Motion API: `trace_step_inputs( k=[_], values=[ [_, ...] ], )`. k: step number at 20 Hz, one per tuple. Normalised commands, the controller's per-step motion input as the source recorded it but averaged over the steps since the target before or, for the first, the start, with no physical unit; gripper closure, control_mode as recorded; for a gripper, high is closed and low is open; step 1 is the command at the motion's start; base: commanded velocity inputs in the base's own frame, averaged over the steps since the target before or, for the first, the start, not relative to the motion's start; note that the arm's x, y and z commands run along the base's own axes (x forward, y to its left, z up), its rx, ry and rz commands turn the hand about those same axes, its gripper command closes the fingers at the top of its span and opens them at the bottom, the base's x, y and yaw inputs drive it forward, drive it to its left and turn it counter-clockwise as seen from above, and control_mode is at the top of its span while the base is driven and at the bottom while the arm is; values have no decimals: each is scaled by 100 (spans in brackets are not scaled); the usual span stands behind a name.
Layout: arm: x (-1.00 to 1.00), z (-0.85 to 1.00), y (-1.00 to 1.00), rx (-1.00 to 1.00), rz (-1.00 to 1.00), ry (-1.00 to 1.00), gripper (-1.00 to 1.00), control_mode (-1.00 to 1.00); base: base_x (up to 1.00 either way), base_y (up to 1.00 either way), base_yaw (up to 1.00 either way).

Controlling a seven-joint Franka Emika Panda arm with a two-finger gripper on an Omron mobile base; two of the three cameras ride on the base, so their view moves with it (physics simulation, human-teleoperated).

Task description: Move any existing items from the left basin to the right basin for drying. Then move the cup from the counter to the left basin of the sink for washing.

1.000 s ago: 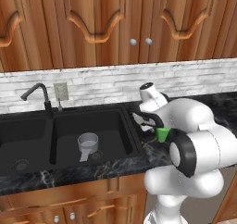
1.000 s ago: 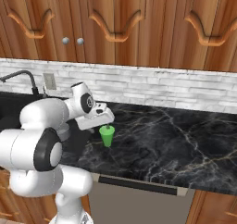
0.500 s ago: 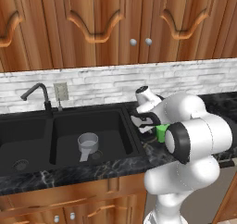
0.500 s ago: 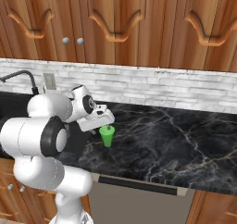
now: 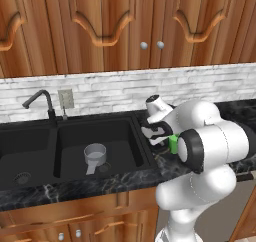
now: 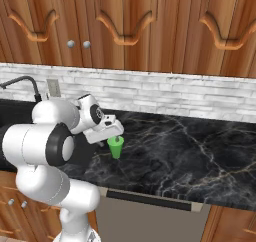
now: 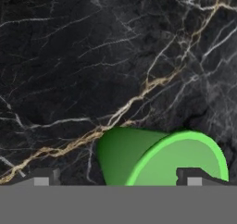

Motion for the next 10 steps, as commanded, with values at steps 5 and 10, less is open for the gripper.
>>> trace_step_inputs(
  k=[5, 10],
  values=[
    [0, 0, -1, 0, 0, 0, 100, -100, 0, 0, 0],
    [-2, 0, 0, 0, -1, 0, 100, -100, 0, 0, 0]
  ],
)
